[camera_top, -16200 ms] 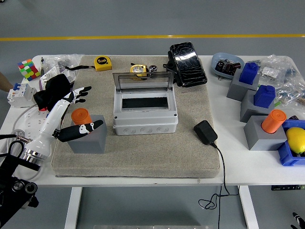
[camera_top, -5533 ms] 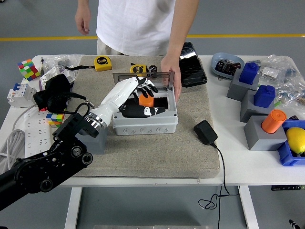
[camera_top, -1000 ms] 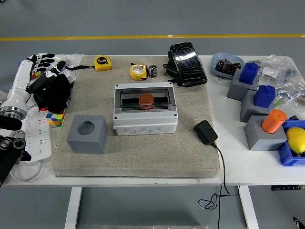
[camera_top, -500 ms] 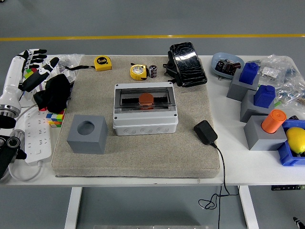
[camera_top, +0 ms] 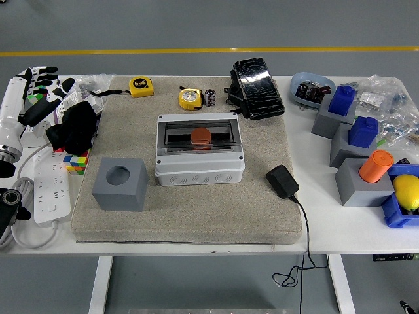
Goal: Fetch the battery,place it into the box,close the lid of the box
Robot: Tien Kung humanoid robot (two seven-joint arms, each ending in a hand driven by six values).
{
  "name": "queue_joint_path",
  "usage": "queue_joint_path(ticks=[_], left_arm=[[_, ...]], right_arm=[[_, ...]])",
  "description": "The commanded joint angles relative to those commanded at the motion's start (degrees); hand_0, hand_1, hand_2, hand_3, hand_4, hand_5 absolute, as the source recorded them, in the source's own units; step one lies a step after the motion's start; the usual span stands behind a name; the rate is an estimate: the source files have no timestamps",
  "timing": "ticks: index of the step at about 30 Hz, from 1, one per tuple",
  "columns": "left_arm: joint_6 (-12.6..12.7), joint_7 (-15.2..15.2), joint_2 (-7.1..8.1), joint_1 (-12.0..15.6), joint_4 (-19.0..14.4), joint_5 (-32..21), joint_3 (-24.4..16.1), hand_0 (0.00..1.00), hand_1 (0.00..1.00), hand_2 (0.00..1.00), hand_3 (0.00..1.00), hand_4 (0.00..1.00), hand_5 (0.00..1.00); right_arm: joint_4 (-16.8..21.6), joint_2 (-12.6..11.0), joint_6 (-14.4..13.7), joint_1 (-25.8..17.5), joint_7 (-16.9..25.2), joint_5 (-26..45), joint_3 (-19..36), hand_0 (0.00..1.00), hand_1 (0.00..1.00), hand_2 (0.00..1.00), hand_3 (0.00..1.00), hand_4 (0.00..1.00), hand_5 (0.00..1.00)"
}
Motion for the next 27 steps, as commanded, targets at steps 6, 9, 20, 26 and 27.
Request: queue_joint_path(ticks=[6, 9, 20, 26, 27], left_arm=[[-0.7, 0.1, 0.12, 0.6, -0.4, 0.0, -0.5, 0.615, 0.723, 0.707, 0.728, 0.998, 0.757], [-0.7, 0.1, 0.75, -0.2, -0.7, -1.0, -0.1, 0.608, 0.722, 0.706, 0.728, 0.998, 0.756], [-1.7, 0.3, 2.8, 0.6, -2.3, -2.7, 1.3, 0.606, 0.722, 0.706, 0.729, 0.998, 0.754], [-2.1, 0.4, 2.33, 0.4, -2.5, -2.6, 1.6, 0.603, 0.723, 0.709, 0.729, 0.998, 0.756], [-2.2, 0.4, 2.28, 0.3, -2.6, -2.8, 1.7, 0.603, 0.723, 0.709, 0.729, 0.998, 0.756]], right_arm=[[0.0, 0.2, -0.2, 0.0, 0.1, 0.1, -0.5, 0.63, 0.633, 0.612, 0.557, 0.955, 0.525], [0.1, 0.3, -0.1, 1.0, 0.2, 0.6, -1.2, 0.628, 0.636, 0.621, 0.557, 0.956, 0.525], [-0.2, 0.4, -0.1, 0.5, -0.6, 0.1, -2.0, 0.63, 0.64, 0.632, 0.557, 0.955, 0.527], [0.0, 0.2, 0.2, 1.2, -0.2, 0.9, -2.9, 0.63, 0.639, 0.633, 0.558, 0.954, 0.529], [0.1, 0.0, 0.2, 1.5, -0.2, 0.8, -2.7, 0.63, 0.639, 0.633, 0.558, 0.954, 0.529]])
